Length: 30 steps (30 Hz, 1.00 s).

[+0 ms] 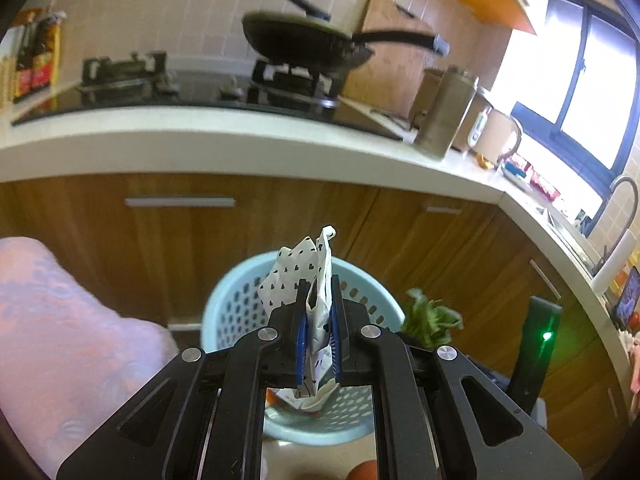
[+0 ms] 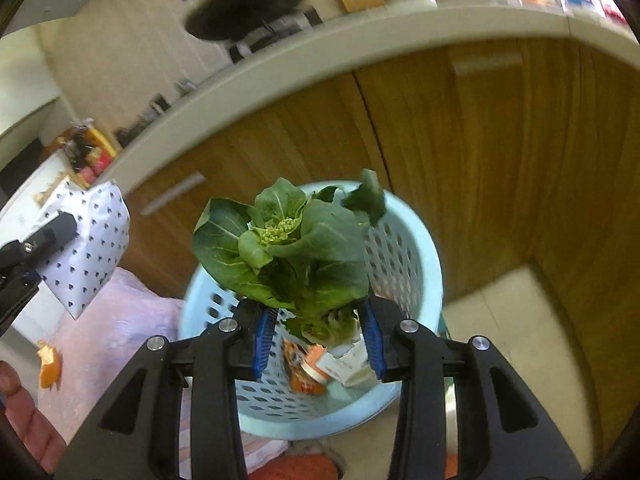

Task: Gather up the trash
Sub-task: 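Carry paper and bok choy over the wastebasket and open both tools, then move both tools back over the table toward the bread crusts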

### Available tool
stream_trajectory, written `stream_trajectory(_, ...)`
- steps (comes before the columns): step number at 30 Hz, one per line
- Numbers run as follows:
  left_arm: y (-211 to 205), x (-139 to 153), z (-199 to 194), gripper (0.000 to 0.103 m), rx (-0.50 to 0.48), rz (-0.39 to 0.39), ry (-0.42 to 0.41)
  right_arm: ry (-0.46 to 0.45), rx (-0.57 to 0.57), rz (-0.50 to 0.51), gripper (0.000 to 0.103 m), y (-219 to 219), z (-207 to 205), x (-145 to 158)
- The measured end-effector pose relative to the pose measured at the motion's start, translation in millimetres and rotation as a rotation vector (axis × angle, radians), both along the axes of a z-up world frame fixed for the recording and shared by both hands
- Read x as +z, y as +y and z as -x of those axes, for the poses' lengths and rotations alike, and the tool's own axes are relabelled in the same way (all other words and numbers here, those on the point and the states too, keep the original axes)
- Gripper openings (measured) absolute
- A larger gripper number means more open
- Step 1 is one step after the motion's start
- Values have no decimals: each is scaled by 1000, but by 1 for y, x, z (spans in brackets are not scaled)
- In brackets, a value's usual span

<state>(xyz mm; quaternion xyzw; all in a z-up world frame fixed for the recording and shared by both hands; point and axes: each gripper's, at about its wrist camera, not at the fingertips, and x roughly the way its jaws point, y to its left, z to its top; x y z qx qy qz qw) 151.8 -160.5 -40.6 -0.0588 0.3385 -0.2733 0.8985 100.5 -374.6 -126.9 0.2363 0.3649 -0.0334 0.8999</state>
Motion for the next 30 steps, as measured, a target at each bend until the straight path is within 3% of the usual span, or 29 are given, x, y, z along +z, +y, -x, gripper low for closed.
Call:
stream_trajectory(4, -13, -12, -16, 8, -35, -23, 22, 37, 26, -33, 58, 1, -9, -15)
stream_trajectory(9, -22, -24, -29, 10, -56, -17, 56, 21, 45, -27, 61, 2, -8, -13)
stream_trajectory(11, -26, -30, -32, 22, -59, -27, 80, 11, 39, -36, 61, -3, -5, -11)
stream_trajectory(12, -27, -32, -32, 41, -53, -32, 88, 6, 32, -33, 61, -5, -3, -8)
stream_trajectory(13, -26, -34, -32, 49, -37, -33, 88, 0, 24, -28, 61, -6, 1, -4)
stream_trajectory(18, -15, -31, -26, 49, -13, -33, 89, -25, 12, -22, 61, -5, 8, 11)
stream_trajectory(24, 5, -14, 4, 51, 0, -48, 33, -71, 42, -1, 61, 8, 26, 35)
stream_trajectory(30, 30, -3, 30, 51, 26, -28, 34, -123, 79, 18, 61, 28, 43, 67)
